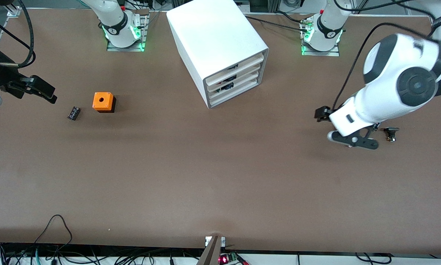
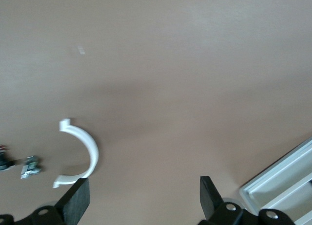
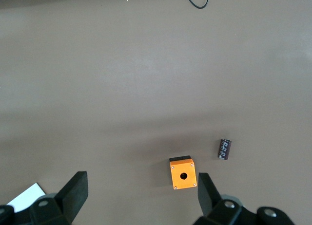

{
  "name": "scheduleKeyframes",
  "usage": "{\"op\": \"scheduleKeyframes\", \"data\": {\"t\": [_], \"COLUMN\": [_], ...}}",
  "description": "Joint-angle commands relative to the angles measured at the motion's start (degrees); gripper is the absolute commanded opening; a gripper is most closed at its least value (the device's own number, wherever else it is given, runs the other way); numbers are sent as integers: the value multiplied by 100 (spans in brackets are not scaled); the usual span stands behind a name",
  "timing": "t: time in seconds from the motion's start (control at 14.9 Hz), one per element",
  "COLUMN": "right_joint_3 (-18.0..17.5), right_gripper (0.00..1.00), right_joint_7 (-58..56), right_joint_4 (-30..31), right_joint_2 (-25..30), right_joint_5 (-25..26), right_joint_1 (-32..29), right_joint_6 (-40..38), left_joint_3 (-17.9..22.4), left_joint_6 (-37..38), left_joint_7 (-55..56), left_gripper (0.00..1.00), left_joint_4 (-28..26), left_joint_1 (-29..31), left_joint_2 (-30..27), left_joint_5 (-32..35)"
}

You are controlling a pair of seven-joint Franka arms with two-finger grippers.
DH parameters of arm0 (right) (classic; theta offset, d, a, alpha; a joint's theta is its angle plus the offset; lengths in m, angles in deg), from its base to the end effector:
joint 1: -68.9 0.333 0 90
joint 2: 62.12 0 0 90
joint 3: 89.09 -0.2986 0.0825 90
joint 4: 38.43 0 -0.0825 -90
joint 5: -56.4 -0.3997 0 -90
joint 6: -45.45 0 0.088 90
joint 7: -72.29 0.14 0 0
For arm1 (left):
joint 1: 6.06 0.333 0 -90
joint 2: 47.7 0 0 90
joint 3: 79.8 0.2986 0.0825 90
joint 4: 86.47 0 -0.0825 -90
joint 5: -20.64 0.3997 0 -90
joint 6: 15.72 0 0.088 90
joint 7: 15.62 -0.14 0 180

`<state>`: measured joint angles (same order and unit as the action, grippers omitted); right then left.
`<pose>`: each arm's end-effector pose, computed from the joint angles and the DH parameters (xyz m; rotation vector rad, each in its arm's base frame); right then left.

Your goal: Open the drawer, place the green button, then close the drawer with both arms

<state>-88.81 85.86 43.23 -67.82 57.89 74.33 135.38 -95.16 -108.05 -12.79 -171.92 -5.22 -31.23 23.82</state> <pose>0.5993 0.0505 0.5869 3.1133 -0.2301 0.0758 0.6196 -0.1369 0.4469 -3.1119 0.3218 0.2483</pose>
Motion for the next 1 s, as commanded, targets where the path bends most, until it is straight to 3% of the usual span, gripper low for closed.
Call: {"op": "scheduleKeyframes", "data": {"t": [0.0,0.27,0.47,0.94], "right_joint_3": [-11,-19,-19,-19], "right_gripper": [100,100,100,100], "right_joint_7": [-74,-65,-65,-65], "right_joint_4": [-150,-150,-150,-150], "right_joint_2": [-63,-63,-63,-63], "right_joint_5": [-69,-69,-69,-69], "right_joint_1": [-15,-7,-7,-7], "right_joint_6": [-64,-64,-64,-64], "left_joint_3": [769,1543,1597,1580], "left_joint_6": [-31,-162,-399,-347], "left_joint_7": [-274,-291,-239,-335], "left_gripper": [99,100,100,100], "left_joint_4": [-692,-1482,-1852,-1748], "left_joint_1": [-355,-601,-602,-418], "left_joint_2": [-819,-1733,-2121,-2104], "left_joint_5": [-186,-406,-380,-327]}}
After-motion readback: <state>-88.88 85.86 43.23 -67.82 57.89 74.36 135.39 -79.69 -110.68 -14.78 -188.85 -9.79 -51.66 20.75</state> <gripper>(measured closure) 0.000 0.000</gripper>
